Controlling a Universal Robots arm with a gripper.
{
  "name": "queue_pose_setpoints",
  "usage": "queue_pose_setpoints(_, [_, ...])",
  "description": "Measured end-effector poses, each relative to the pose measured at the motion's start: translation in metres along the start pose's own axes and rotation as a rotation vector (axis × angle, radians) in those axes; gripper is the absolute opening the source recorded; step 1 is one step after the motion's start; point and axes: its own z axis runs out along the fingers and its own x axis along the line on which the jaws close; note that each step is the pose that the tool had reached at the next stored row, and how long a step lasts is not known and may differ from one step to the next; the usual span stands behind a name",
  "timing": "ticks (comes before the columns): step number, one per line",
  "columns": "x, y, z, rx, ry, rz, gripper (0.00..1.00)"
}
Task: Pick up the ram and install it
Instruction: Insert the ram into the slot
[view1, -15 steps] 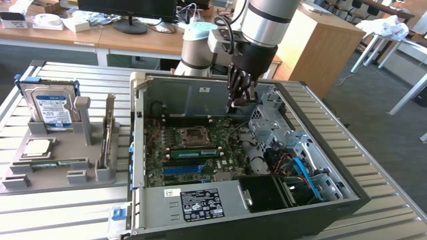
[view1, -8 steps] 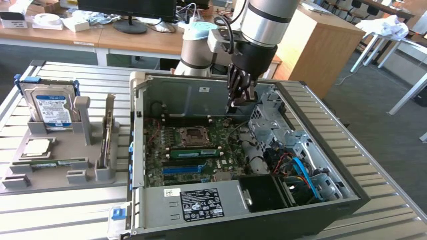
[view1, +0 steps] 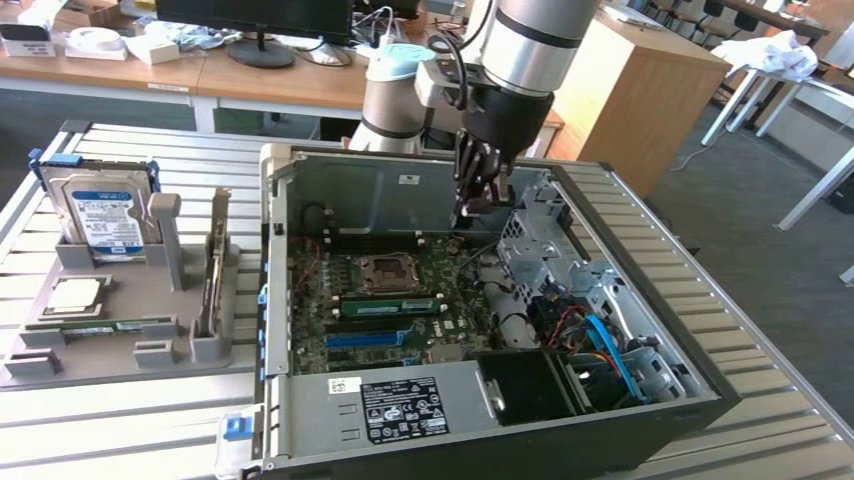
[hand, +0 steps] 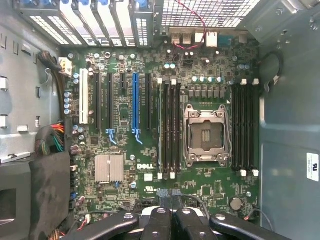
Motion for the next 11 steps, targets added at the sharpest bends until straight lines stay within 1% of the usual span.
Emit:
queue_pose_setpoints(3, [0.0,0.0,0.0029,-0.0057,0.0007,0.0,0.1])
queue_pose_setpoints(6, [0.0,-0.0001,0.0061,-0.0104,0.0033,0.0,0.1])
queue_pose_setpoints(11, [0.0,-0.0002,0.0116,-0.018,0.0128,0.001,0.1])
